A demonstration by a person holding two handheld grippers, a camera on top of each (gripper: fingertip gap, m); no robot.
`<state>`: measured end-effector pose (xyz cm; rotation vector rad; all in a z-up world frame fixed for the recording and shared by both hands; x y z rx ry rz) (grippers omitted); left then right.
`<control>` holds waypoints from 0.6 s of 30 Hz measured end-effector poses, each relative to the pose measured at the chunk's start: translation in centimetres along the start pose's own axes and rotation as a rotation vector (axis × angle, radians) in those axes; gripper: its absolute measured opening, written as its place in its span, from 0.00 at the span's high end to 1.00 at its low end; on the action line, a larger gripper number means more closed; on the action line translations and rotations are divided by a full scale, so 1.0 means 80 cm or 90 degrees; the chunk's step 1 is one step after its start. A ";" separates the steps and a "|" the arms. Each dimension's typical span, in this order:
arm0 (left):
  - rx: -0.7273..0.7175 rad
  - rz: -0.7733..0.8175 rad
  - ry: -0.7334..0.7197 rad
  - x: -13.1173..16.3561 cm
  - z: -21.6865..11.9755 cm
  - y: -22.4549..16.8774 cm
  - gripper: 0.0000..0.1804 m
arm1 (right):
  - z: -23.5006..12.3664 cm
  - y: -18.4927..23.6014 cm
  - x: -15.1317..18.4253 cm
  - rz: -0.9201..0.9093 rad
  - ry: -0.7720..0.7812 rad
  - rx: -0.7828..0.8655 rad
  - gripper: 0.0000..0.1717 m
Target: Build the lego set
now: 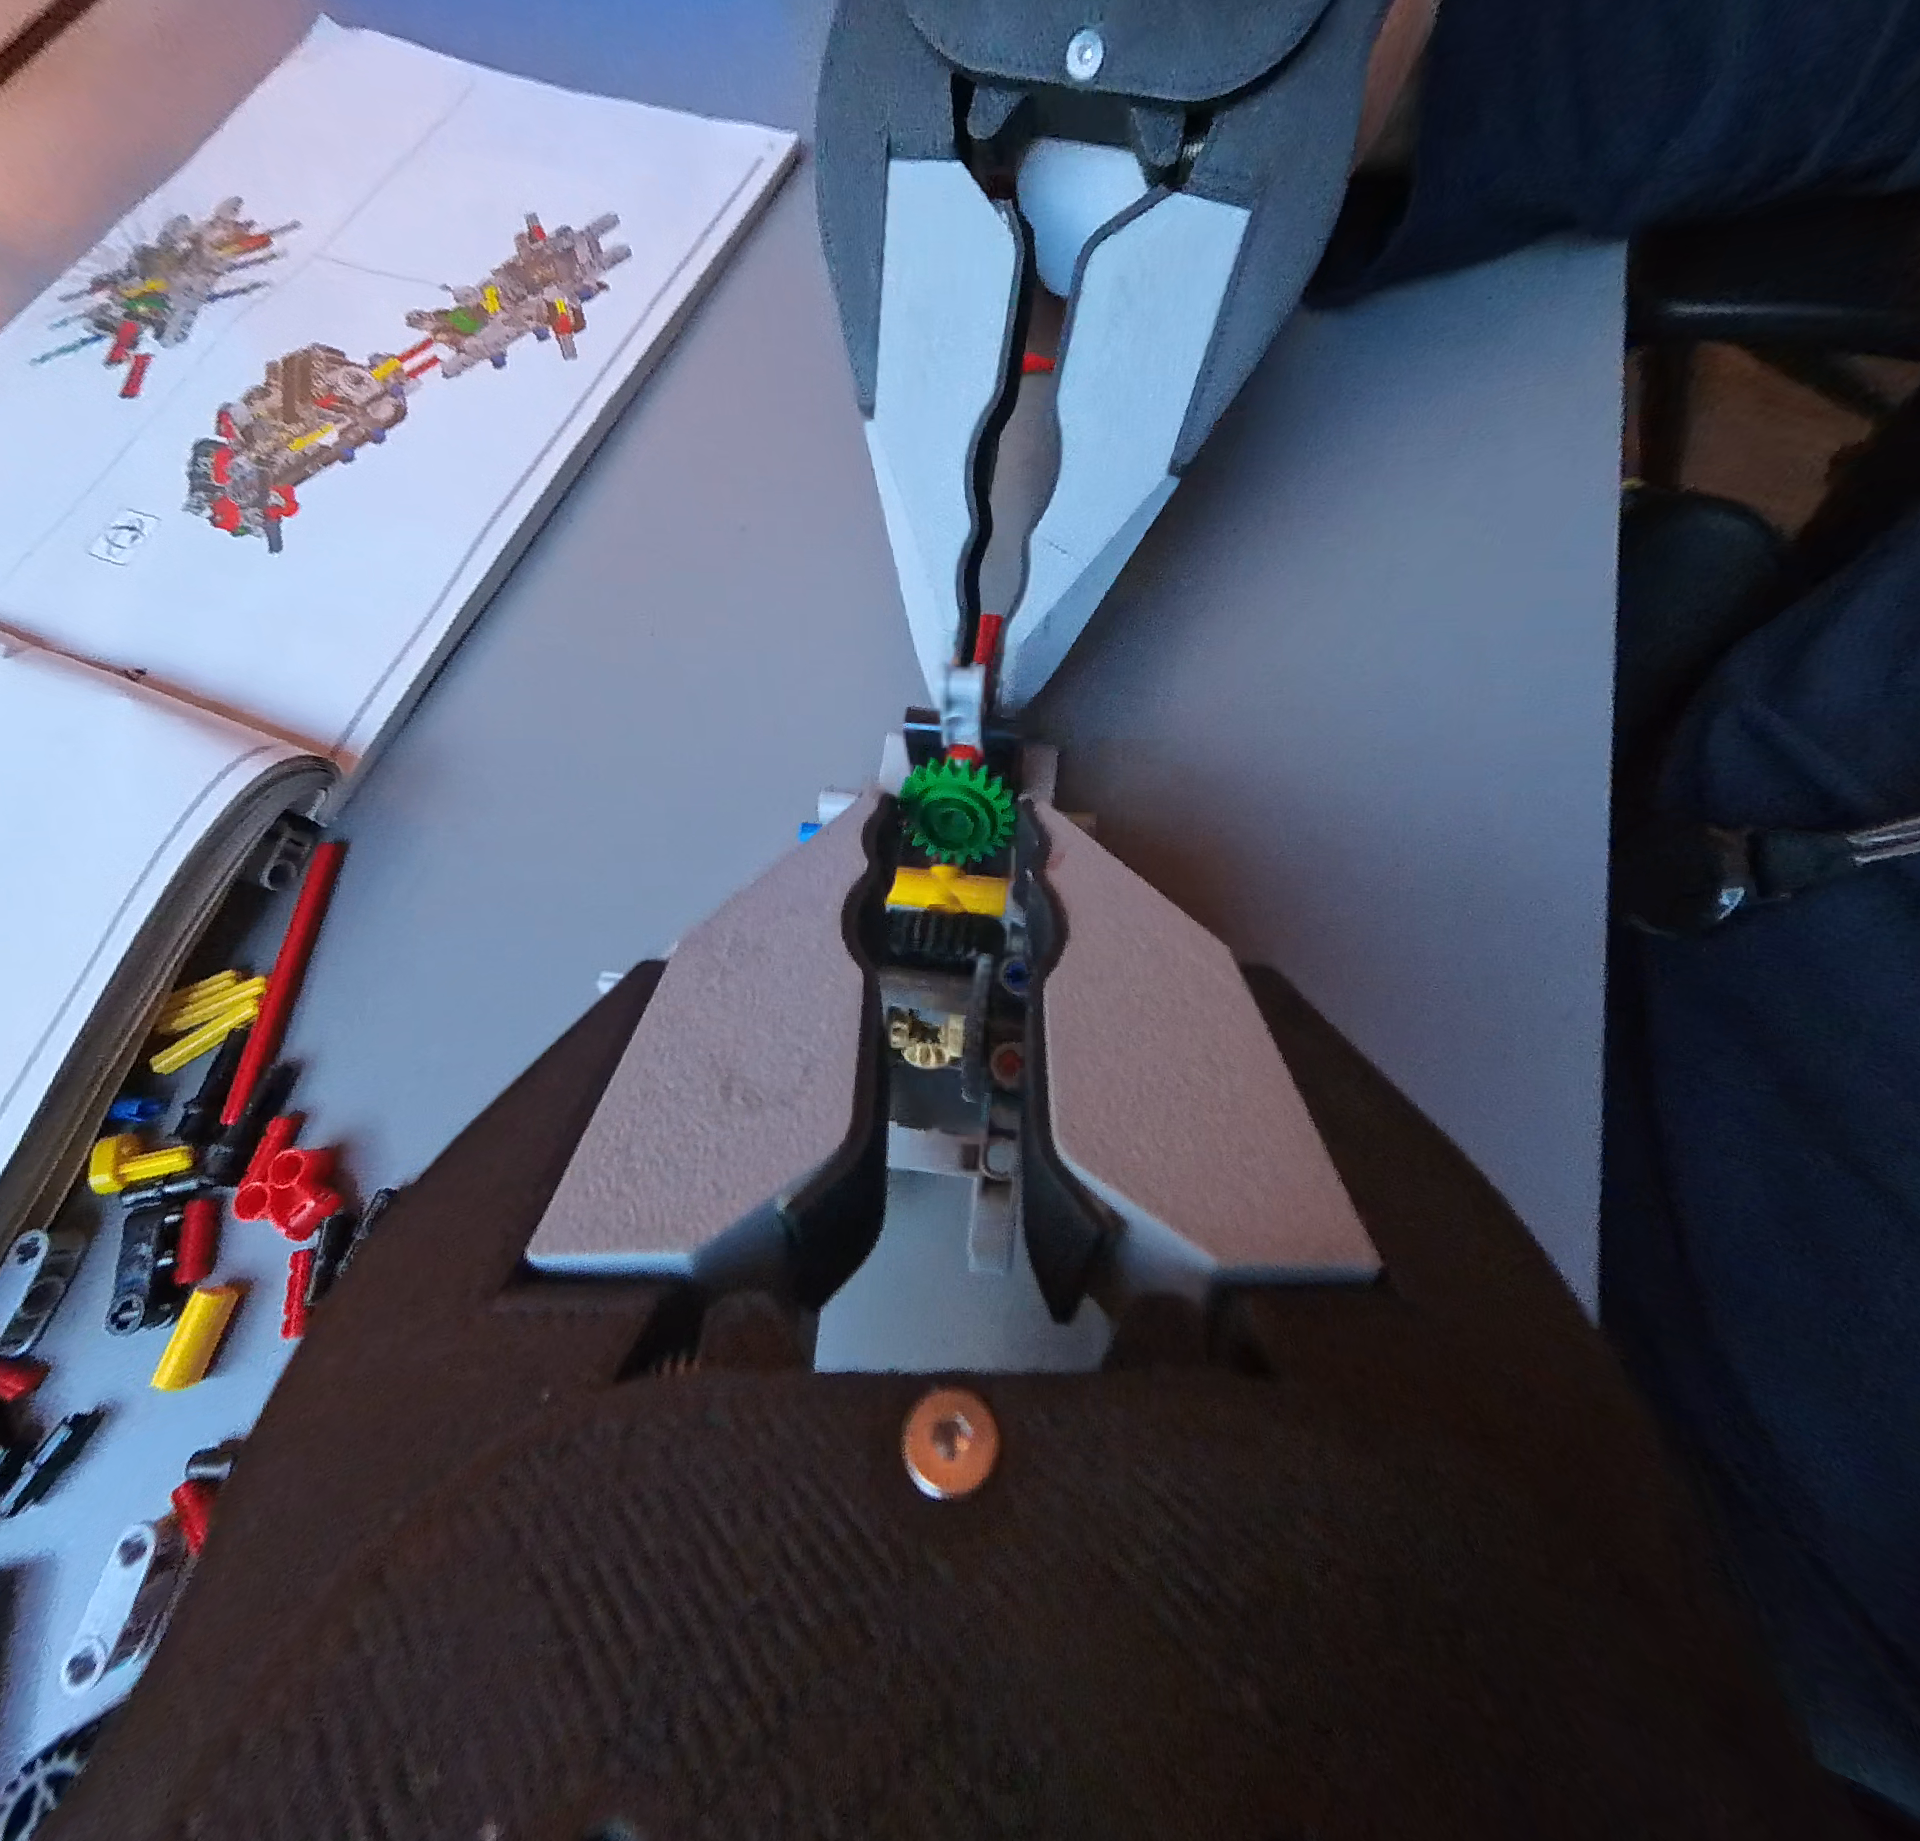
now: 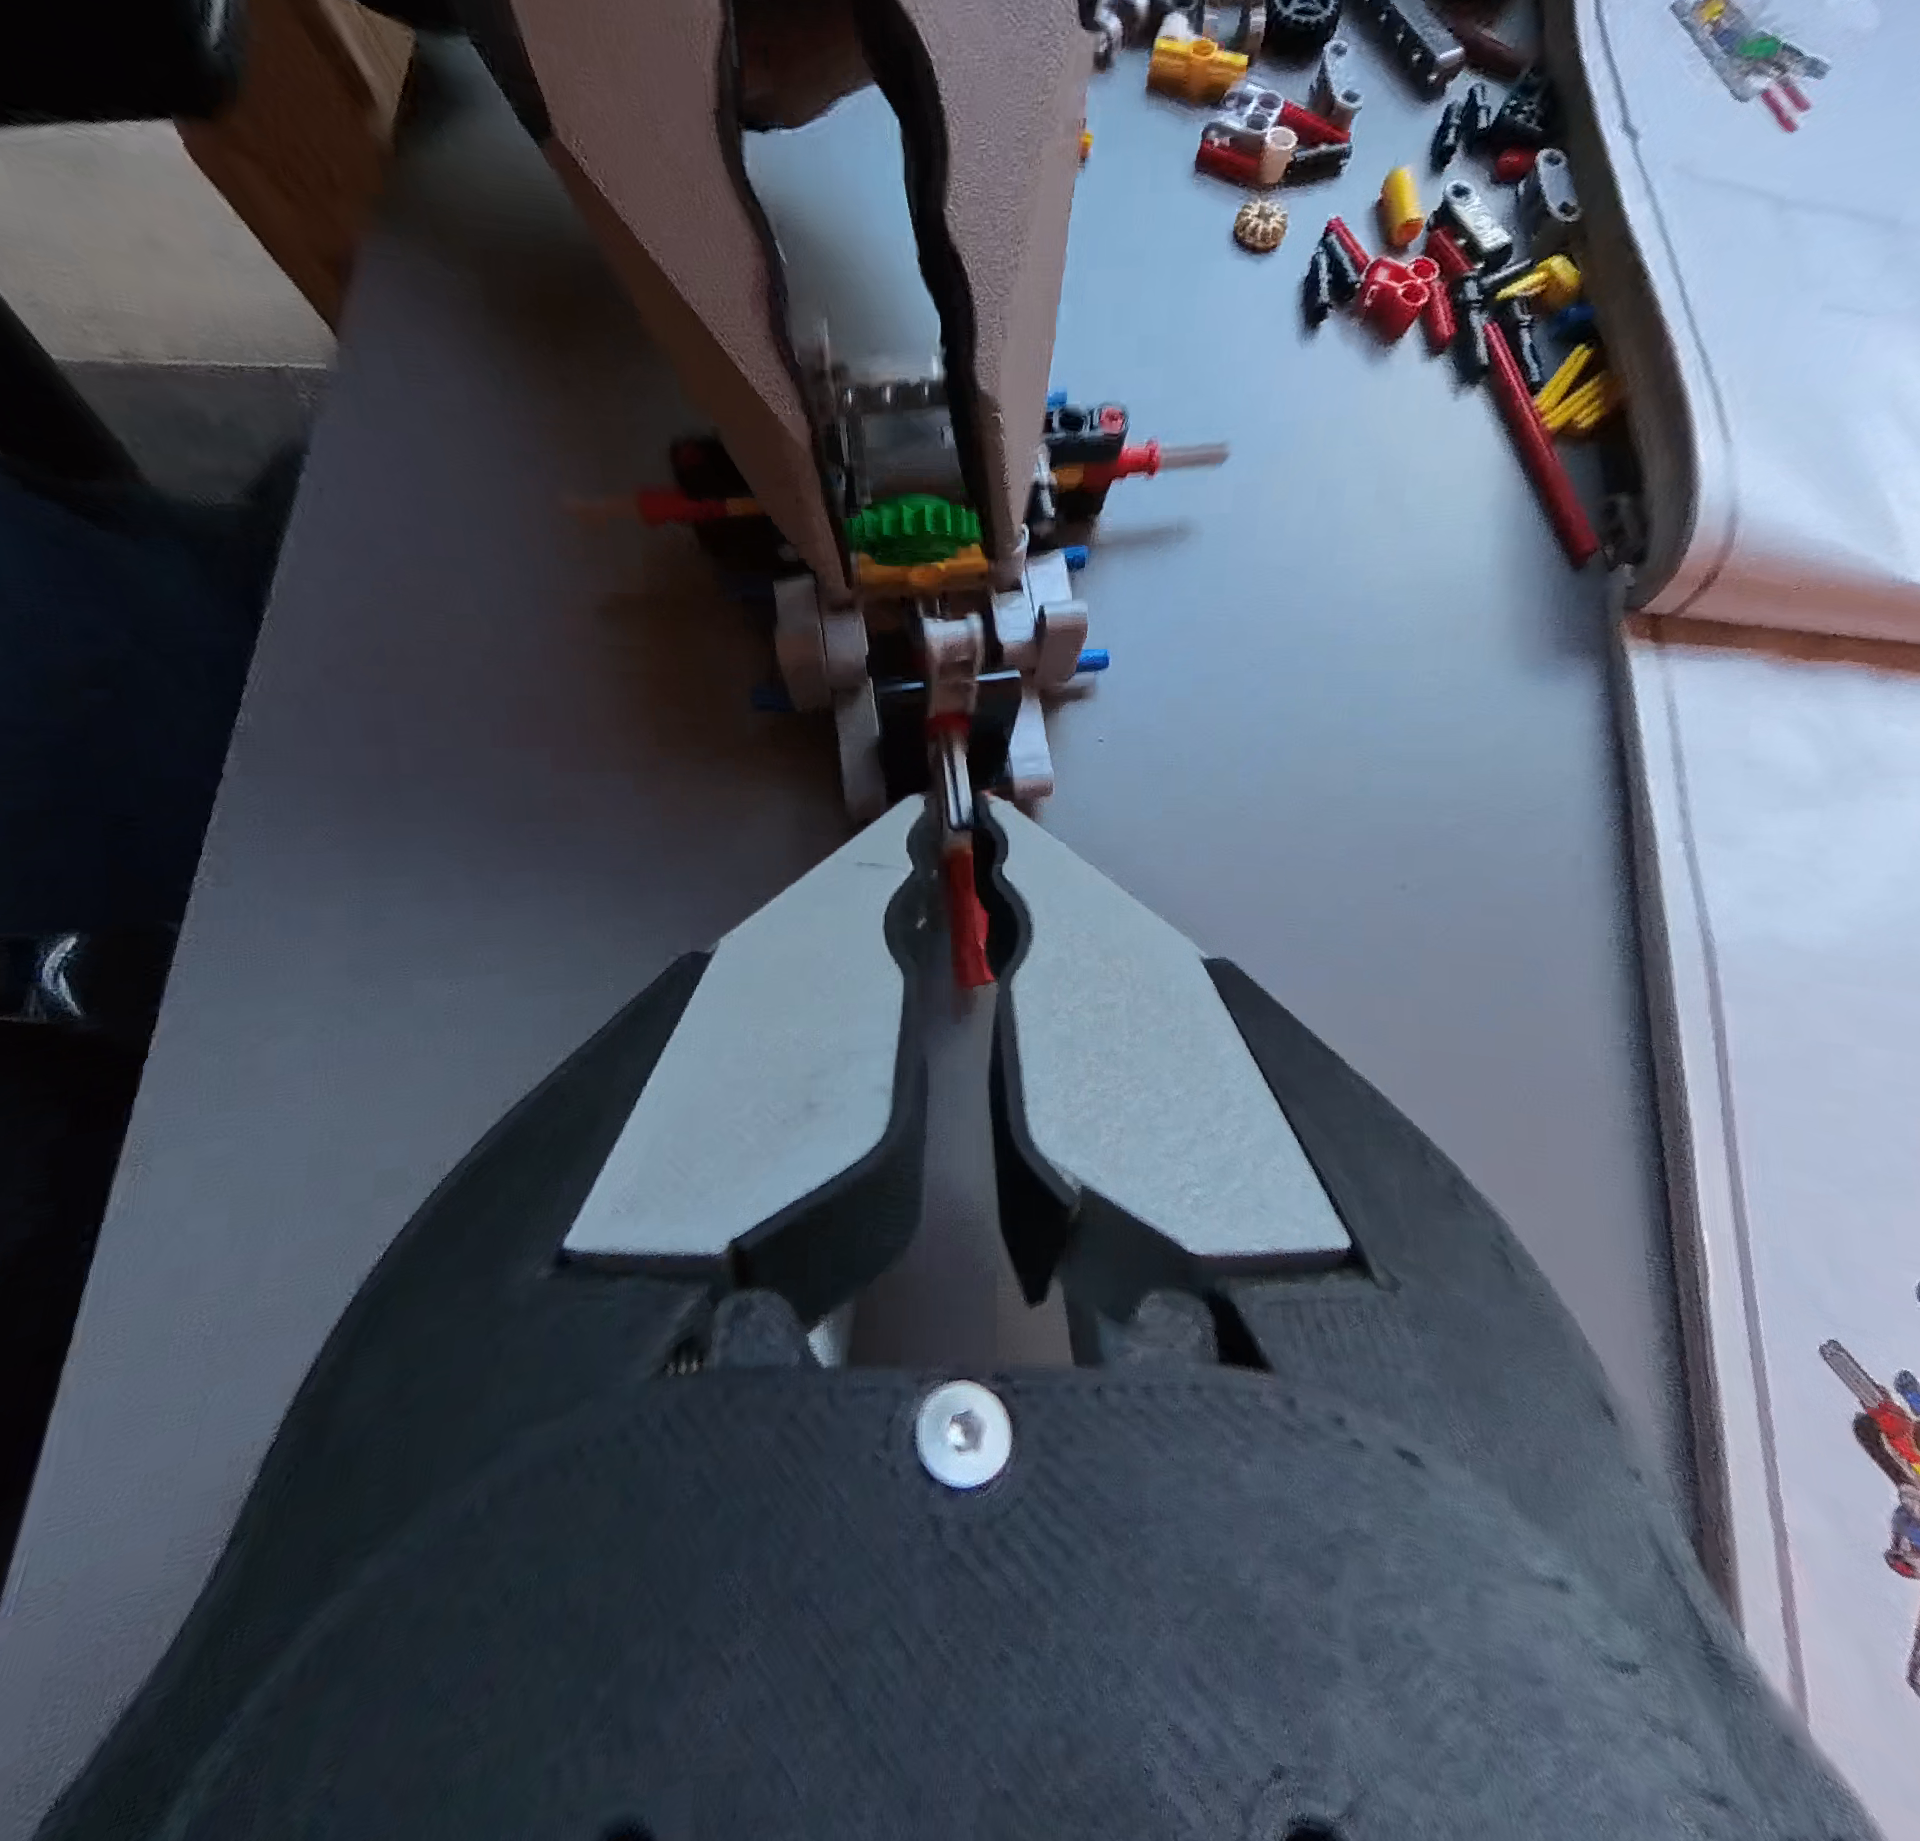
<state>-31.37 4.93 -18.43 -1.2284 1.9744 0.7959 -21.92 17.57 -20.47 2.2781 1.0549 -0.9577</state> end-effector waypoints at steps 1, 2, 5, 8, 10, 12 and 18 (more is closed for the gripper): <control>0.000 0.003 0.009 0.002 0.002 0.001 0.90 | 0.000 0.001 0.000 -0.001 -0.003 -0.004 0.99; 0.001 0.003 0.018 0.003 0.004 0.002 0.90 | 0.000 0.001 -0.001 0.000 -0.008 -0.009 0.99; 0.012 -0.006 0.020 0.001 0.005 0.005 0.90 | 0.002 0.001 0.002 0.019 -0.022 -0.035 1.00; 0.027 -0.003 0.040 0.003 0.009 0.006 0.90 | 0.001 -0.002 0.003 0.042 -0.031 -0.051 1.00; 0.037 0.000 0.040 0.004 0.012 0.006 0.90 | -0.001 -0.002 0.004 0.041 -0.028 -0.049 1.00; 0.039 -0.001 0.038 0.004 0.014 0.006 0.90 | -0.006 -0.002 0.006 0.035 -0.030 -0.036 1.00; 0.048 -0.015 0.024 0.002 0.017 0.008 0.90 | -0.011 -0.001 0.010 0.044 -0.025 -0.047 1.00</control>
Point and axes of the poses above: each gripper's, where its closed fingertips meet, z out along the fingers, x out of its underside, y = z × x across the jaws, the point moved 9 cm from there along -z, back along the fingers, and after that the axes turned 11 degrees about -x, right-handed, at the moved point
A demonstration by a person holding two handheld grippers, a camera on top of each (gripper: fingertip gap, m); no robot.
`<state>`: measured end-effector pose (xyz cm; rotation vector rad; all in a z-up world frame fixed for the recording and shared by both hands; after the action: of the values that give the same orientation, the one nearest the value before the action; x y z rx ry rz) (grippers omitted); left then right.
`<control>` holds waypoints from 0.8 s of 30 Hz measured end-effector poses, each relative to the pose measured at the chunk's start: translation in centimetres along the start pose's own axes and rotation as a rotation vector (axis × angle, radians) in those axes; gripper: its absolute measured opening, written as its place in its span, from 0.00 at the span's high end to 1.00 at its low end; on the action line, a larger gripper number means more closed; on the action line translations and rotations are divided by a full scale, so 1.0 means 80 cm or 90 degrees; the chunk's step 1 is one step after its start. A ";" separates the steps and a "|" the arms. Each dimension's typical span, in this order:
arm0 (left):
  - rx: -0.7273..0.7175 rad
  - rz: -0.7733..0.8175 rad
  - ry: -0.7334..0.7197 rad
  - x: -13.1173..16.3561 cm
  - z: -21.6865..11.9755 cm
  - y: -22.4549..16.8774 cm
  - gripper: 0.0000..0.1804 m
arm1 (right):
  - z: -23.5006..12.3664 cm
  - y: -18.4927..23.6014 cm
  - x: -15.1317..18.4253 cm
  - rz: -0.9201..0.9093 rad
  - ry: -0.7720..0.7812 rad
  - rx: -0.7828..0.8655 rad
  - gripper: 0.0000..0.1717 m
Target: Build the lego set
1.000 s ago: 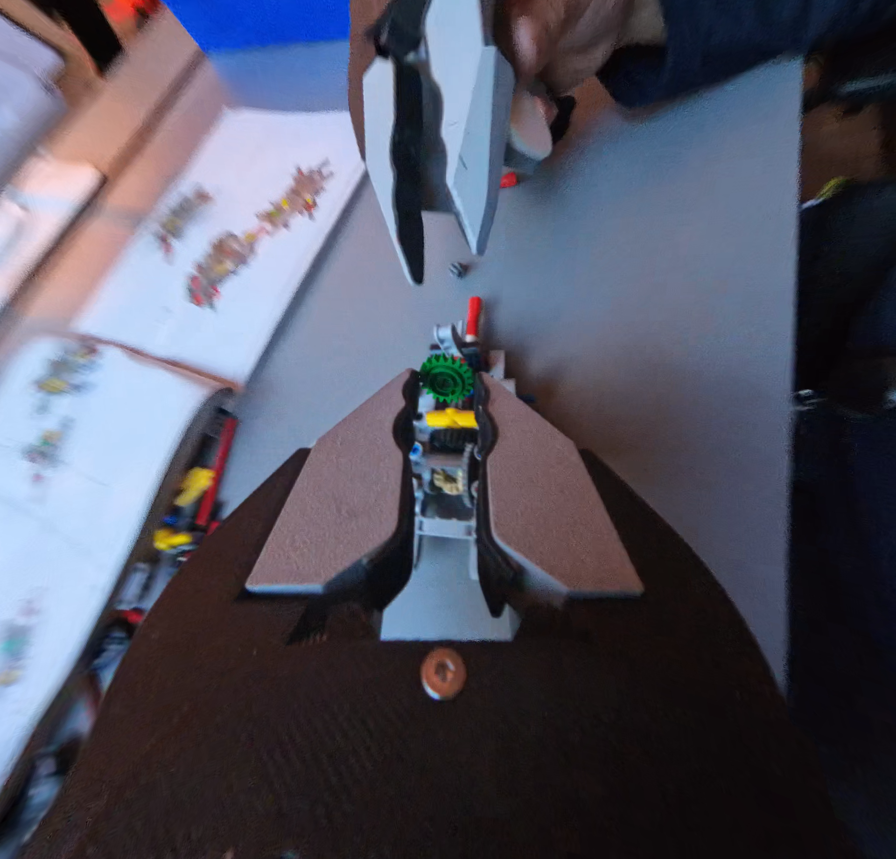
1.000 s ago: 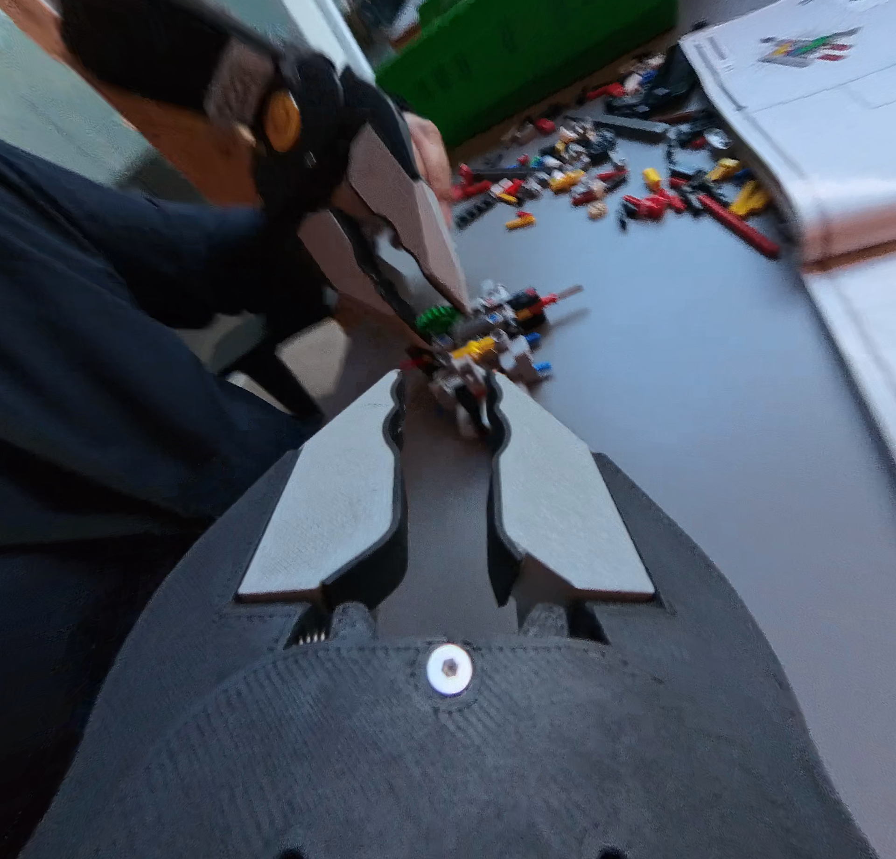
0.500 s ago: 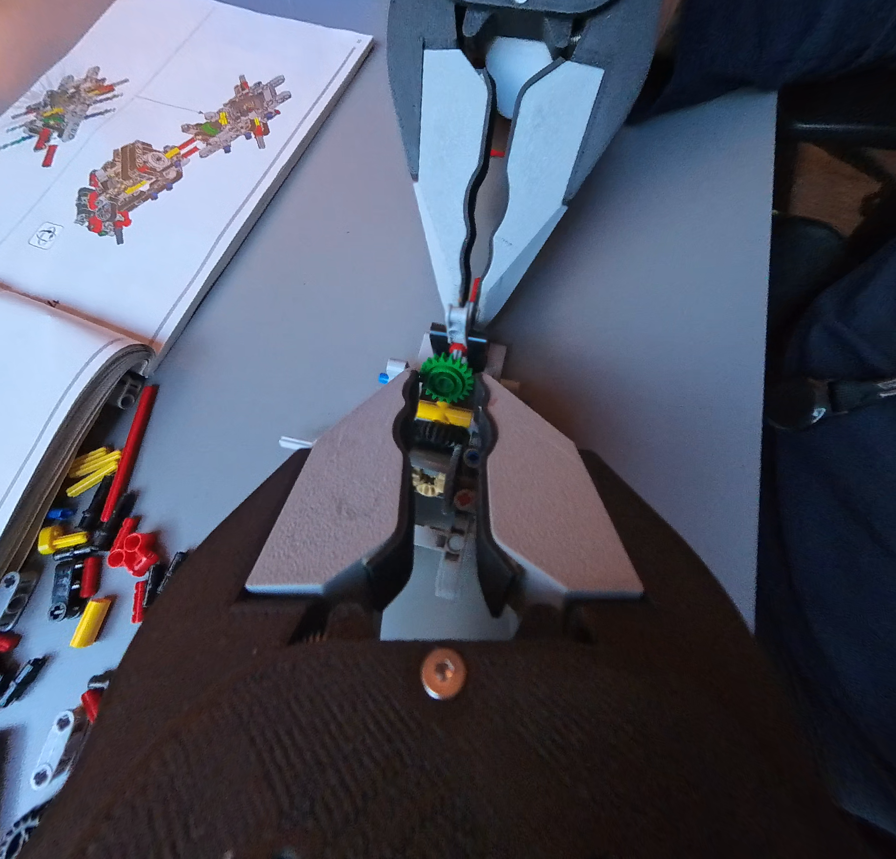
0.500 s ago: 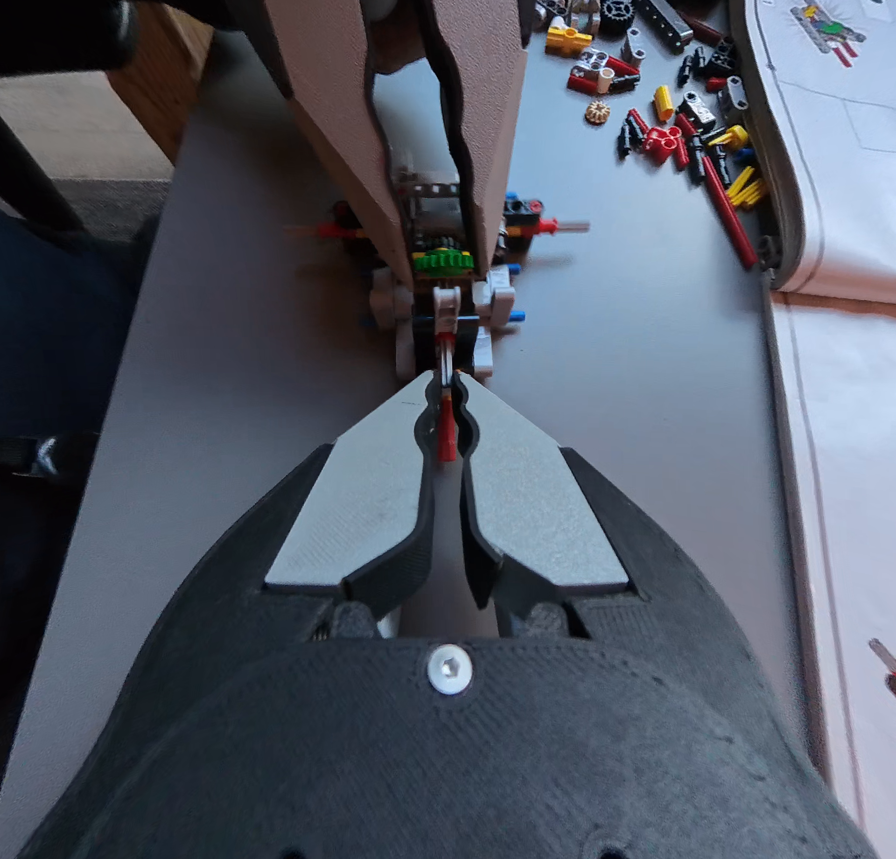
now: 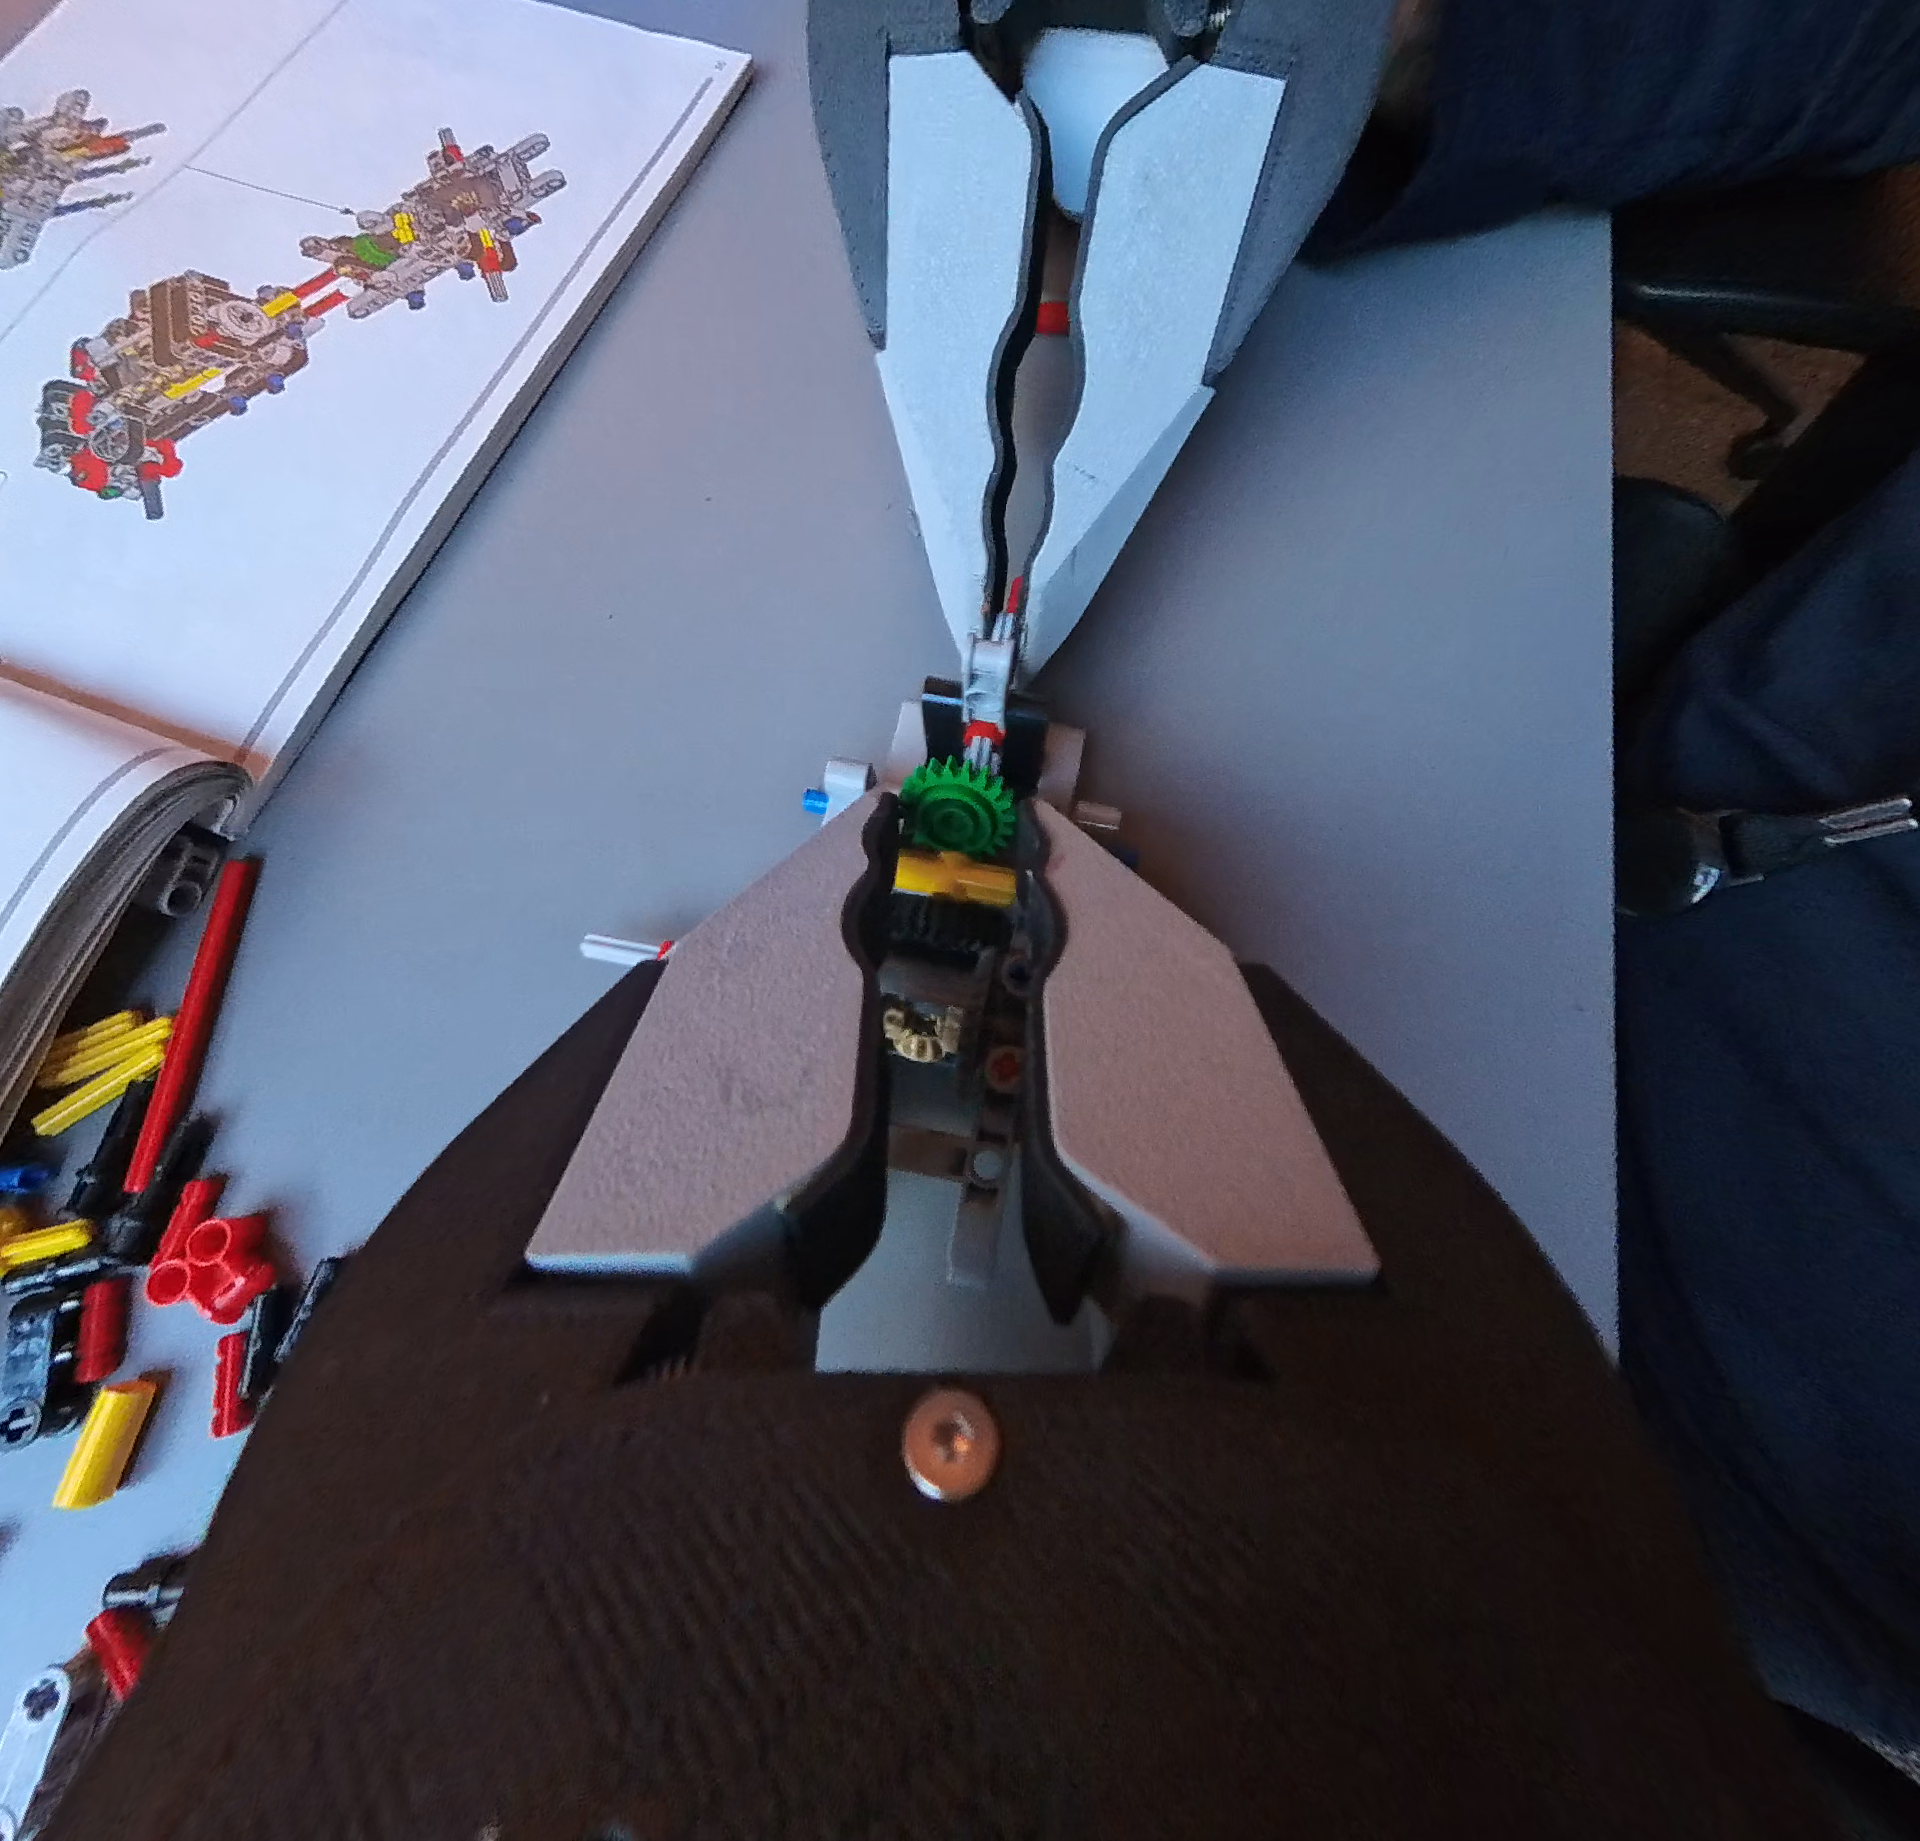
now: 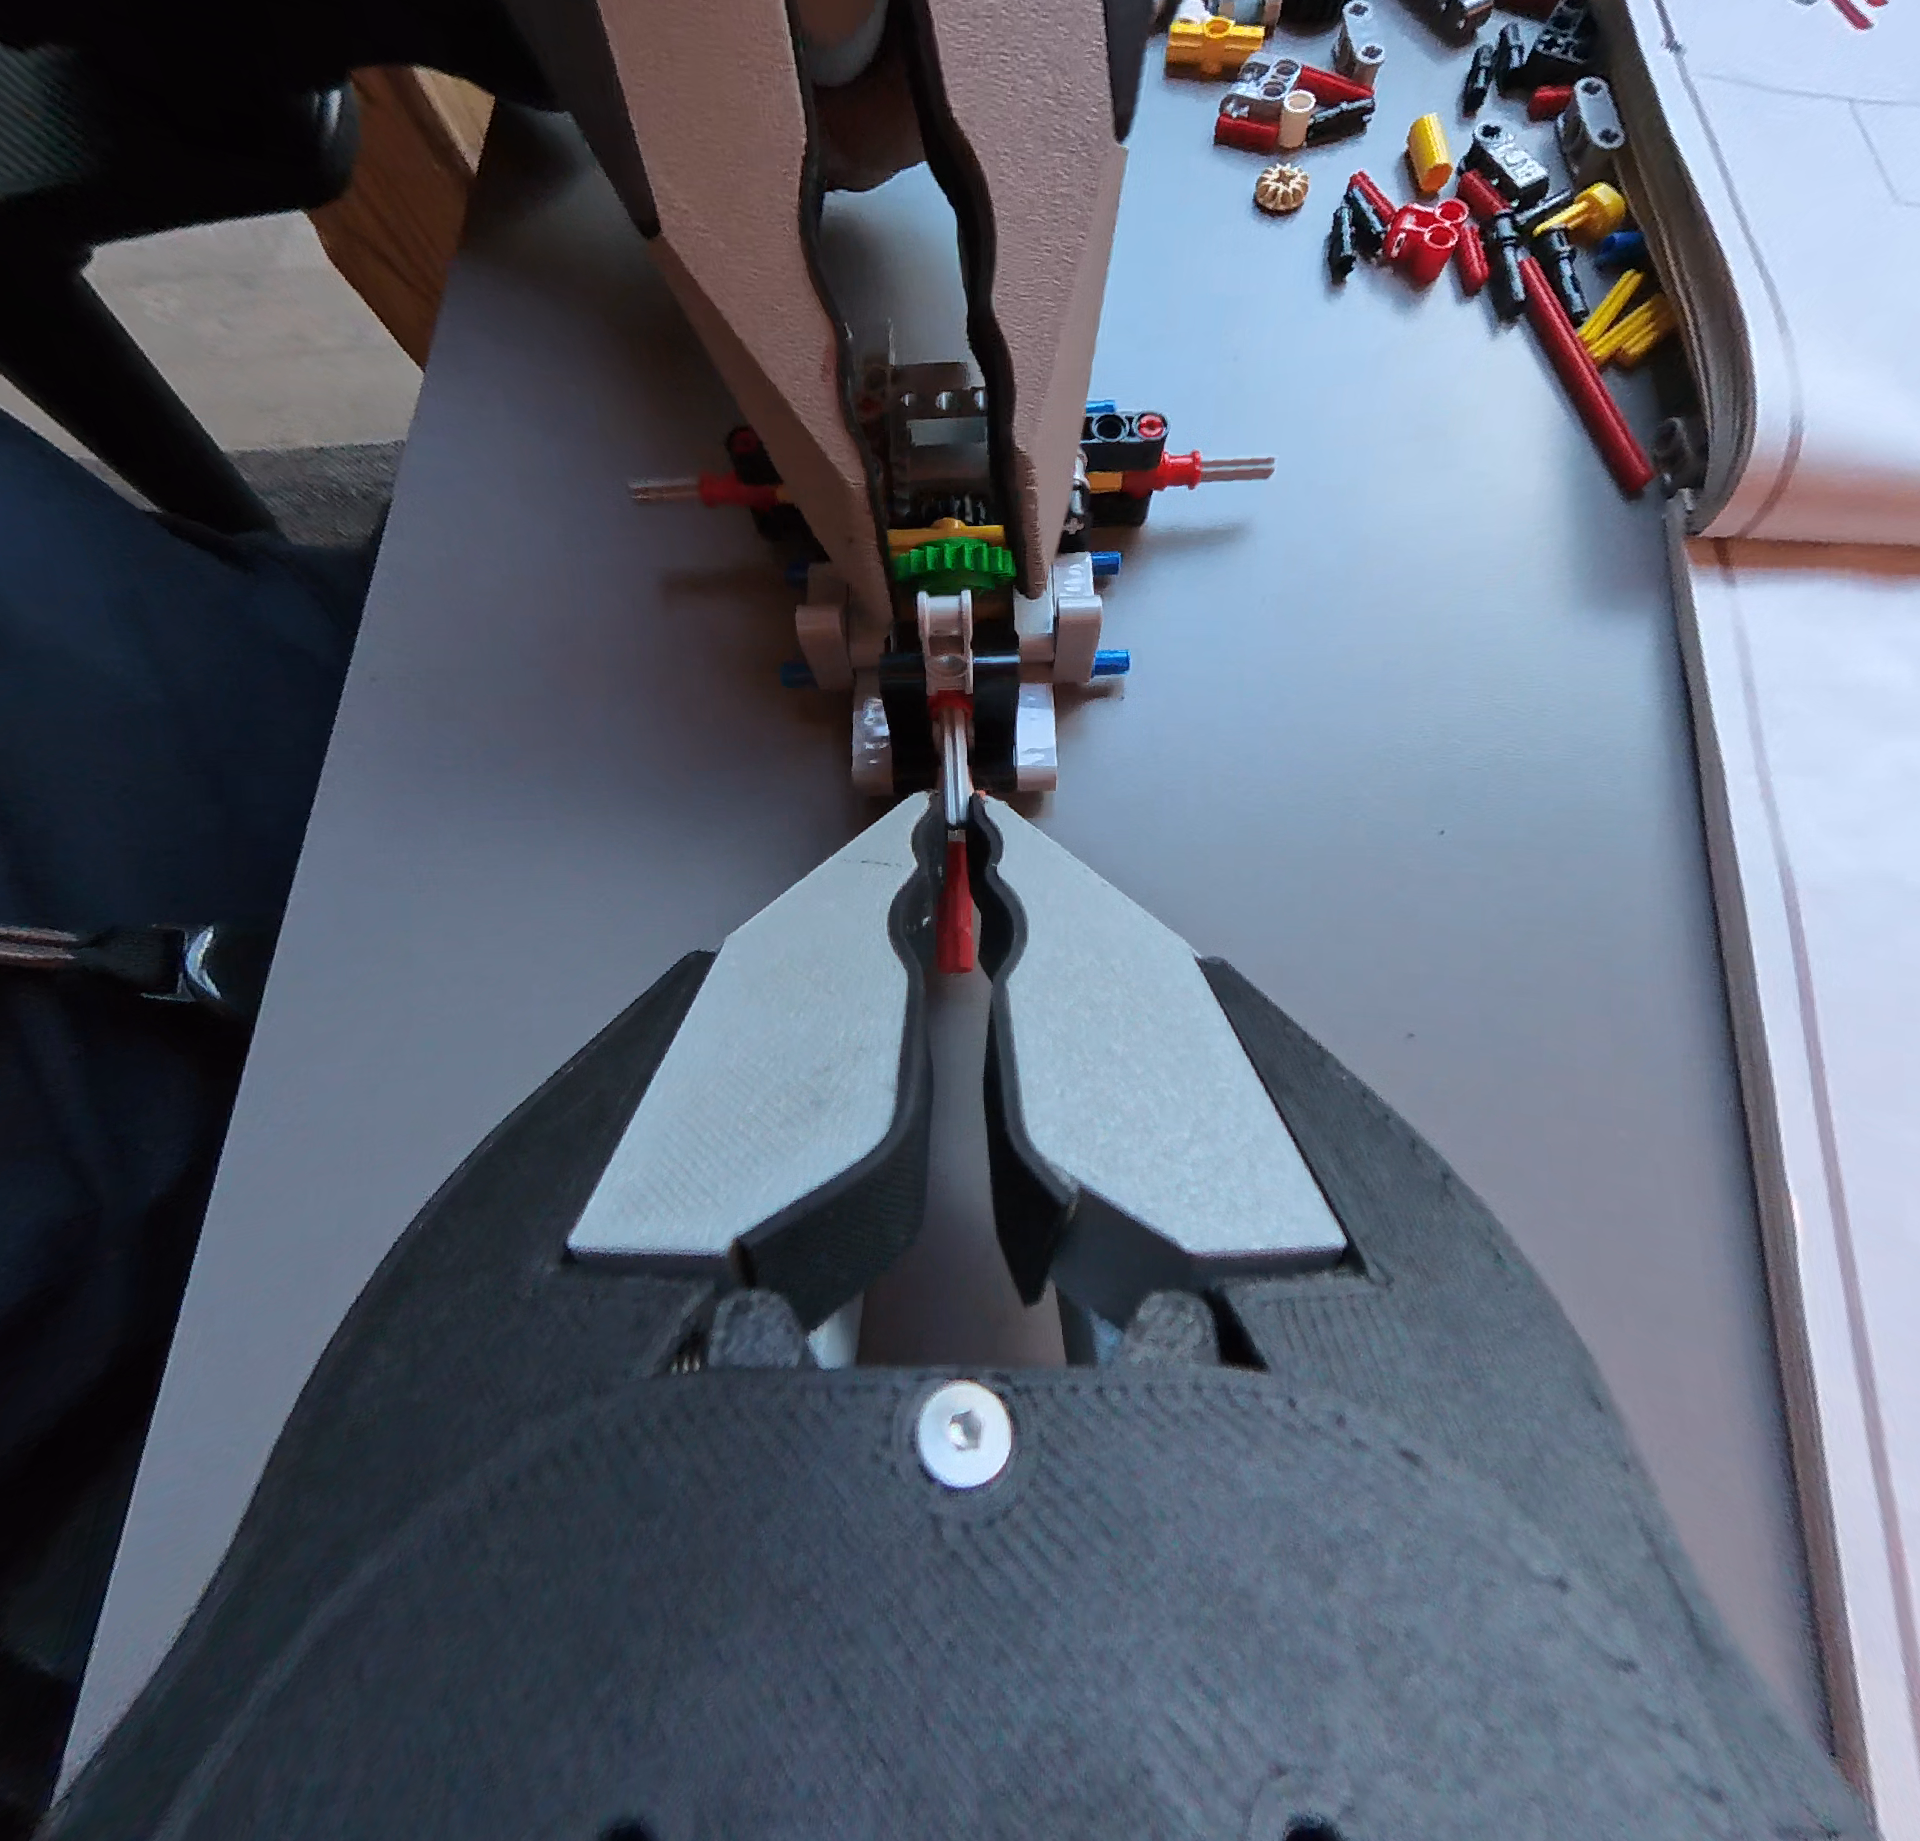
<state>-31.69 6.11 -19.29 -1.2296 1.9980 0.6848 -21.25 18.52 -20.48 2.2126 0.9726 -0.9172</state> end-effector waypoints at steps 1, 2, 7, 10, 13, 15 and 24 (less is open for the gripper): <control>0.000 0.001 0.000 0.000 0.001 0.000 0.90 | 0.000 0.001 0.000 0.001 0.003 -0.003 1.00; 0.000 0.003 0.000 -0.001 0.001 -0.001 0.90 | -0.001 0.002 0.000 0.003 0.004 -0.006 1.00; 0.000 0.011 -0.001 -0.004 0.003 -0.003 0.90 | -0.006 0.005 0.000 0.004 0.006 -0.007 1.00; 0.003 0.006 -0.005 -0.004 0.003 -0.002 0.90 | -0.008 0.007 0.000 0.006 0.005 -0.006 1.00; 0.003 0.004 -0.008 -0.004 0.004 -0.003 0.90 | -0.009 0.008 0.002 0.017 0.003 -0.012 1.00; -0.001 0.007 -0.007 -0.004 0.005 -0.004 0.90 | -0.009 0.007 0.005 0.037 0.005 -0.026 1.00; 0.010 0.001 -0.001 -0.004 0.006 -0.005 0.90 | -0.012 0.008 0.011 0.054 -0.001 -0.033 1.00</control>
<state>-31.06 6.45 -19.38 -1.2180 1.9993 0.6690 -19.98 19.21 -20.40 2.1919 0.8839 -0.8472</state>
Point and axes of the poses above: each gripper's, where its closed fingertips meet, z out along the fingers, x out of its underside, y = z × x across the jaws, the point moved 9 cm from there along -z, back along the fingers, and after that the axes turned 11 degrees about -x, right-handed, at the moved point
